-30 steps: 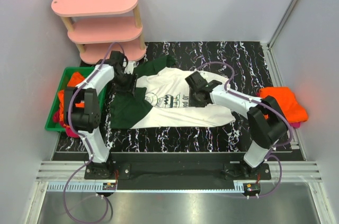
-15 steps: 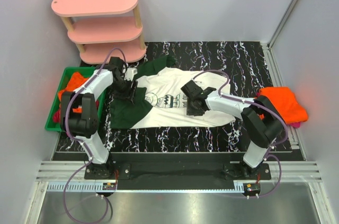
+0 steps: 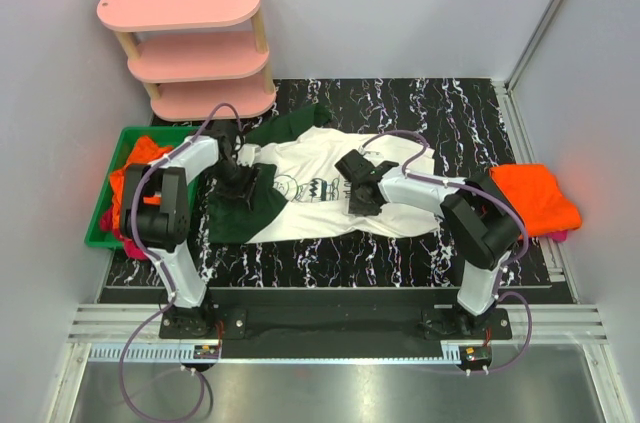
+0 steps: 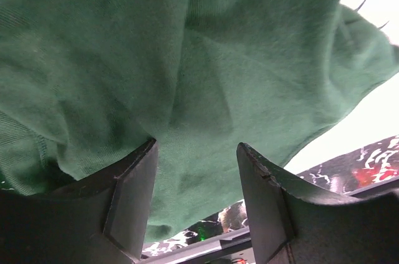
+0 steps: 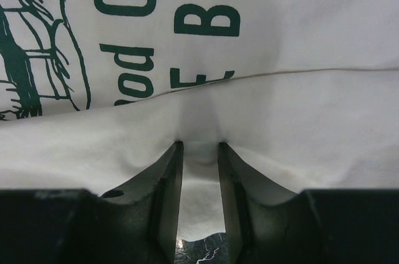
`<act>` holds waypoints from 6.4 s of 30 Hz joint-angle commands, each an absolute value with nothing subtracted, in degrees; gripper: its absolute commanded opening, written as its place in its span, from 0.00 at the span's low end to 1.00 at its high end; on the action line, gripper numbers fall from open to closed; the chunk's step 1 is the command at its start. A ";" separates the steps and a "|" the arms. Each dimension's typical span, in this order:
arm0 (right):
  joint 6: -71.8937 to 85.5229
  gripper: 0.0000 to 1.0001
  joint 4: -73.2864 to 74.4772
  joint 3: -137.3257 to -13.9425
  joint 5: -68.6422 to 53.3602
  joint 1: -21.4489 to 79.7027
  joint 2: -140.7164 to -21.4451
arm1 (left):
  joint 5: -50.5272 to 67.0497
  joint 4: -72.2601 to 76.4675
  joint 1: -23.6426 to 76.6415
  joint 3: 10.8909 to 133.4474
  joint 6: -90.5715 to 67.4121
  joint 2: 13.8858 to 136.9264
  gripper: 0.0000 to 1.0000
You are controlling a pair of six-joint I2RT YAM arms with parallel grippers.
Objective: Fold and stack the t-shirts
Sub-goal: Fold the flattened tshirt in 1/3 of the way
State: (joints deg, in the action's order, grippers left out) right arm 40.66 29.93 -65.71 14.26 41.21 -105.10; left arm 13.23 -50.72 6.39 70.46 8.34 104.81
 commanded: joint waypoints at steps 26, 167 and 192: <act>45.53 0.44 37.26 -62.40 23.80 38.32 -97.05 | 16.16 -50.27 1.49 75.23 9.84 105.23 0.59; 25.74 0.21 22.94 -72.17 12.11 41.57 -102.75 | 13.18 -50.71 9.32 65.65 9.23 104.06 0.56; 42.36 0.47 28.13 -68.03 20.75 30.76 -100.63 | 14.68 -50.36 9.32 65.83 9.05 103.80 0.56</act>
